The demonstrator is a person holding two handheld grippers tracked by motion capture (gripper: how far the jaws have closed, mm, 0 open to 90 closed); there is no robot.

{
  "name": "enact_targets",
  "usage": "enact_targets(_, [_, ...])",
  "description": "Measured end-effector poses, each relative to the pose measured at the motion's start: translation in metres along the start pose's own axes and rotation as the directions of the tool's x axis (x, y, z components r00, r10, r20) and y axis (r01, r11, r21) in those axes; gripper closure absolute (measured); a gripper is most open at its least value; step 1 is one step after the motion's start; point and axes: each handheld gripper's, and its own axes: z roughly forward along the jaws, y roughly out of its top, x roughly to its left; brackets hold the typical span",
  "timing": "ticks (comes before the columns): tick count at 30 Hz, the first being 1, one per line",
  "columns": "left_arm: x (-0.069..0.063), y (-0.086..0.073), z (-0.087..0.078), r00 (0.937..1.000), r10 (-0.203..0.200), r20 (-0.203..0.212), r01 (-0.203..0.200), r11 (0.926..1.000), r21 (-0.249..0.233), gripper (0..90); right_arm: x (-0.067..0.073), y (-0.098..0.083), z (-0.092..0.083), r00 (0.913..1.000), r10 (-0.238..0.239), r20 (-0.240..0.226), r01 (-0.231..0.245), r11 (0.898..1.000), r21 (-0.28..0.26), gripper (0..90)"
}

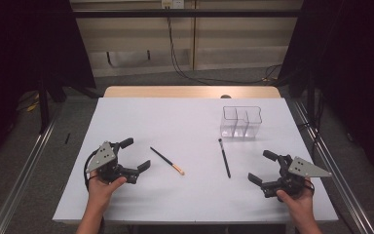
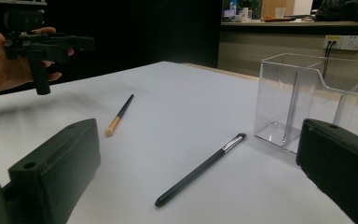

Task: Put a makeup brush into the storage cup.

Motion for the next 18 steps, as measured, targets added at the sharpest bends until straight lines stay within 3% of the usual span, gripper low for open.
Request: enact_targets(18, [0.003, 0.007, 0.029, 0.9994, 0.019, 0.028, -0.019, 0.9998, -0.004, 0.0, 0.000, 0.000, 0.000, 1.0000, -0.005, -0.009, 0.005, 1.000, 0.003, 0.0])
